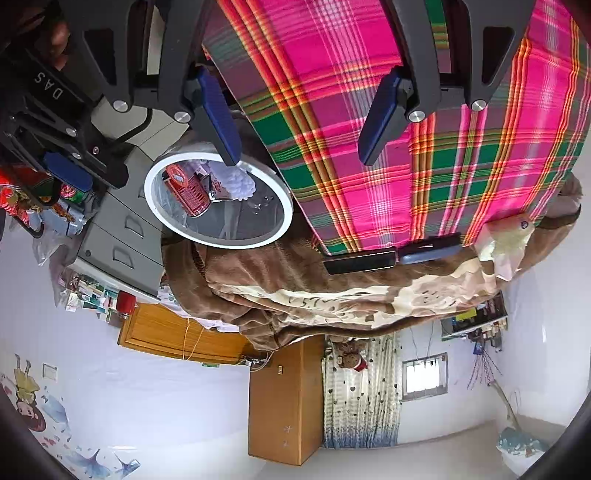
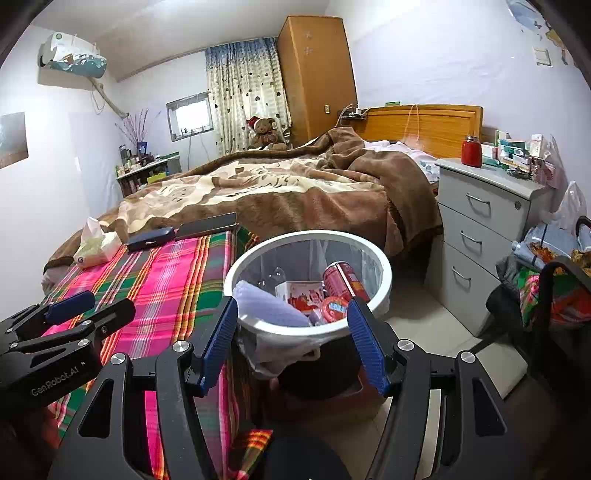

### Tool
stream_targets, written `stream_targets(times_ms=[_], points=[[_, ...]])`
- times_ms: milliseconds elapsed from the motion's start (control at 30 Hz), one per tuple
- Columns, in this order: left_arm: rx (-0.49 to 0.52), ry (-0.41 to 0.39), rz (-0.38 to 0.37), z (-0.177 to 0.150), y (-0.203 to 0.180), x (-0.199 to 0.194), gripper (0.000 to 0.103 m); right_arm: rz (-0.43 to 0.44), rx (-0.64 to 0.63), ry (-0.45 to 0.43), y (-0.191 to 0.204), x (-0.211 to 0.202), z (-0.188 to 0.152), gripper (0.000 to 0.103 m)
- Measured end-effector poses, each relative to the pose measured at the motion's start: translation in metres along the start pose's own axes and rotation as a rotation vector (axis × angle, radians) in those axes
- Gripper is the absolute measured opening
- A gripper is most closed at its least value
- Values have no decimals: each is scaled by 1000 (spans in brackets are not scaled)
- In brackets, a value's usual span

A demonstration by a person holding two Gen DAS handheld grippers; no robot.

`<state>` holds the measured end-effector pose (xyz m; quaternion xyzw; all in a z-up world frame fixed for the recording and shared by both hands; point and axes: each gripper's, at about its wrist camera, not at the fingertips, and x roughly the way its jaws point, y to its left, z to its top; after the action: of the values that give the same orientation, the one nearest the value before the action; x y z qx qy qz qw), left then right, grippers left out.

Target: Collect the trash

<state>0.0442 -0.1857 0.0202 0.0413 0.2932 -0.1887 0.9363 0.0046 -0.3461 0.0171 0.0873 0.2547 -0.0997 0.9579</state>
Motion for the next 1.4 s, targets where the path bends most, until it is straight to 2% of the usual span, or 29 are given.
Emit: stream_targets(times_ms=[467,1400], points=[[-14,-18,34,-12,4,-16,66,14,5,-10,8,-8,-11,63],[-4,-25,34,-14,1,-20,66,14,18,-12,6,-13,-12,63]])
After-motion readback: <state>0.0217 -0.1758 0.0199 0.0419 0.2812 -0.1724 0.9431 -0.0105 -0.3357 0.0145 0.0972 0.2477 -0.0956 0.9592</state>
